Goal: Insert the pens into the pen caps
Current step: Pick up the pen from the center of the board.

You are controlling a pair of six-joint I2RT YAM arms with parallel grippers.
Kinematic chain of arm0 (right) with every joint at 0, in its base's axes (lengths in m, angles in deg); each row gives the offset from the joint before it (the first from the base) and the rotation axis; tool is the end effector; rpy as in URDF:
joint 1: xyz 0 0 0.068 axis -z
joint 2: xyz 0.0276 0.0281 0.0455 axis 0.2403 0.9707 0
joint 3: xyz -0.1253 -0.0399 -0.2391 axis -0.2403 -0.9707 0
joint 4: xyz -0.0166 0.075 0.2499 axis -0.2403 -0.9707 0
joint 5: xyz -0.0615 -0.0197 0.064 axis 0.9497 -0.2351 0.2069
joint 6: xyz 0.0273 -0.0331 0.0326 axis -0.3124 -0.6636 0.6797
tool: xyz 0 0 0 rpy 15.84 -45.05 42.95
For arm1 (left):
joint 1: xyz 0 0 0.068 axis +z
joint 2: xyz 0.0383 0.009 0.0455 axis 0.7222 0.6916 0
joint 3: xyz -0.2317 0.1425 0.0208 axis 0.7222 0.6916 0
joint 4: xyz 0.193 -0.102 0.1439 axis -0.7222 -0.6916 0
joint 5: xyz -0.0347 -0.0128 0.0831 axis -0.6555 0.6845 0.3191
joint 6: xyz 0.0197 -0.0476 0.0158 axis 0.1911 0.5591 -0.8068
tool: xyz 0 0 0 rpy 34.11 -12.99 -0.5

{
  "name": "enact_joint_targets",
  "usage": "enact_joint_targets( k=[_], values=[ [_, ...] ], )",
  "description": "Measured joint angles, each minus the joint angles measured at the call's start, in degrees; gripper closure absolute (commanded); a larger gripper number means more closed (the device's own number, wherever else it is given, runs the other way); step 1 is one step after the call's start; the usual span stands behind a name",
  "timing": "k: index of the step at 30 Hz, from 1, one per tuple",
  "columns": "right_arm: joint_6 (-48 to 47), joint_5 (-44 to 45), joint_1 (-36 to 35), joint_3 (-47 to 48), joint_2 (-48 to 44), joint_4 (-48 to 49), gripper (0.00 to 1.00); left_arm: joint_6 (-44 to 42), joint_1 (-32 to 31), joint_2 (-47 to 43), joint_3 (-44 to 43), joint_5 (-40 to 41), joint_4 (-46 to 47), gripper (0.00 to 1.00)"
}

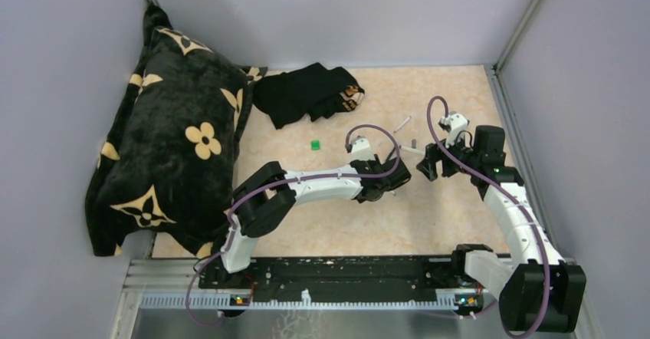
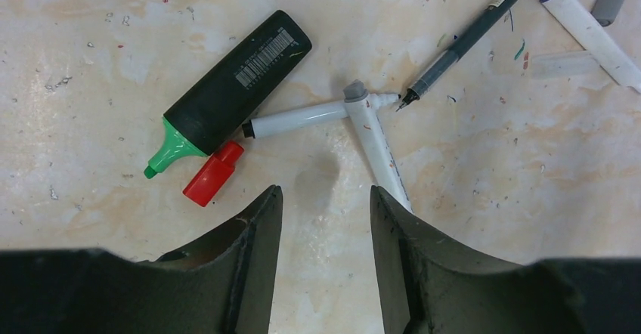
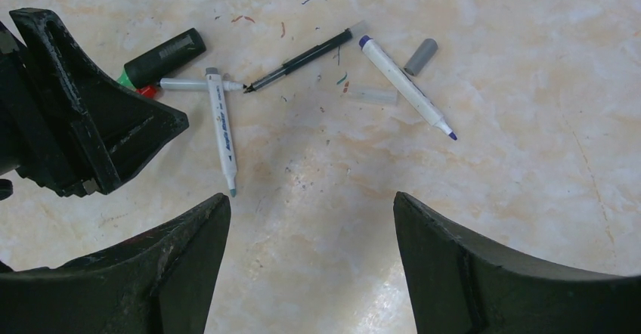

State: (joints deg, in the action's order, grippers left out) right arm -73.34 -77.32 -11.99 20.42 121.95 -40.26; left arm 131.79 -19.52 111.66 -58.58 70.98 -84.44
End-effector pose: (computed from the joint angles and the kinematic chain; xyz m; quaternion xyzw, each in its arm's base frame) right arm 0.2088 0.0116 0.2518 -0.2128 0.8534 0.1820 0.4396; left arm 0.1918 -0.3711 0.1784 -0.1574 0.9104 -0.0786 0.3744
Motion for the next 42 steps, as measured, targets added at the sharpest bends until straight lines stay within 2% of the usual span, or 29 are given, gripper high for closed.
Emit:
enact_joint_targets(
  k=[8,14,25,35,42],
  values=[
    [0.0,-0.02,0.02,0.0,0.0,0.0,0.22,-1.62,0.31,0.87,-1.62,0.09,0.87,0.44],
    [0.0,-0.04,0.02,0.0,0.0,0.0,0.22,-2.89,0.92,2.34,-2.45,-0.46,2.8,0.45],
    [0.0,-0.04,0.02,0.0,0.0,-0.02,0.22,-3.85,2.64,5.29,-3.19,-2.47,3.76,0.57],
    [0.0,-0.04,0.04,0.0,0.0,-0.02,0.22,-4.15,2.64,5.42,-3.17,-4.37,4.33,0.62],
    [0.0,-0.28,0.04,0.0,-0.02,-0.02,0.22,-3.96,2.64,4.96,-1.75,-4.9,5.88,0.76]
  ],
)
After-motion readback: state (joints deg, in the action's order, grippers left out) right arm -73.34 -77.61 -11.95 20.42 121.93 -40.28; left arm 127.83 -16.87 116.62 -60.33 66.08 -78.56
